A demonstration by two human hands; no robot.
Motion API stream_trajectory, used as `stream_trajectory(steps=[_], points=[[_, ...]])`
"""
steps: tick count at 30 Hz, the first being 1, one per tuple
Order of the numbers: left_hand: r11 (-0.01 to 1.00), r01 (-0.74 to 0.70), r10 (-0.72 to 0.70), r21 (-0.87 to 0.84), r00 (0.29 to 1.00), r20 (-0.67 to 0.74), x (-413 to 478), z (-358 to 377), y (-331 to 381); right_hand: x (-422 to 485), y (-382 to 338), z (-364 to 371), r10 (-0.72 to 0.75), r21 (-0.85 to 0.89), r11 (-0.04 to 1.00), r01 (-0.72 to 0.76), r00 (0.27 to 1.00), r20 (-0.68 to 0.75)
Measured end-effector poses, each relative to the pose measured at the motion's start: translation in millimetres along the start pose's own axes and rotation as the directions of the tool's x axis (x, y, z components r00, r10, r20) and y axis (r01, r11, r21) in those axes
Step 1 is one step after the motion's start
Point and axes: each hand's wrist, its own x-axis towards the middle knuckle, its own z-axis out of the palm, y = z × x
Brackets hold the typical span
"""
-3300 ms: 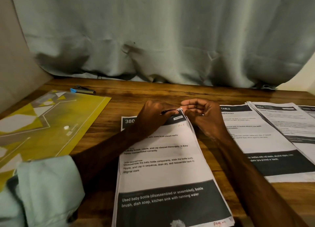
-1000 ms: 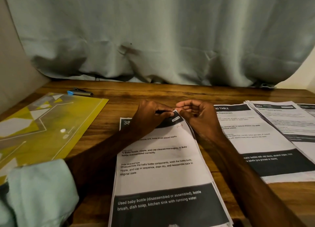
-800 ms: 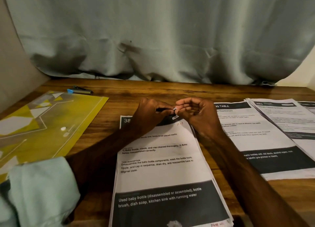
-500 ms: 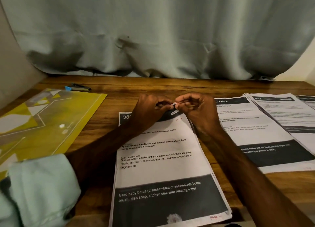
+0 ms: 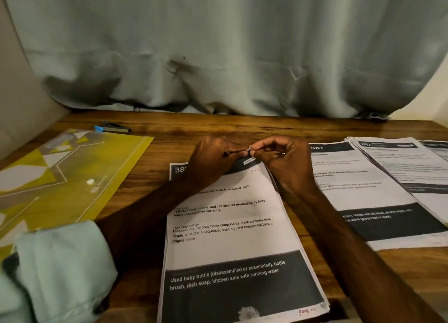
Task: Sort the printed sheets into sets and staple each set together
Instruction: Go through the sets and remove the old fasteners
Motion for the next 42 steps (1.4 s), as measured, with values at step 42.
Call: stream_trajectory(steps=[42], points=[[0.997,0.058,-0.059,0.046,0.998,0.008,16,-22,-12,6,26,11,0.099,-0.136,0.988,-0.078,0.983,0.154]])
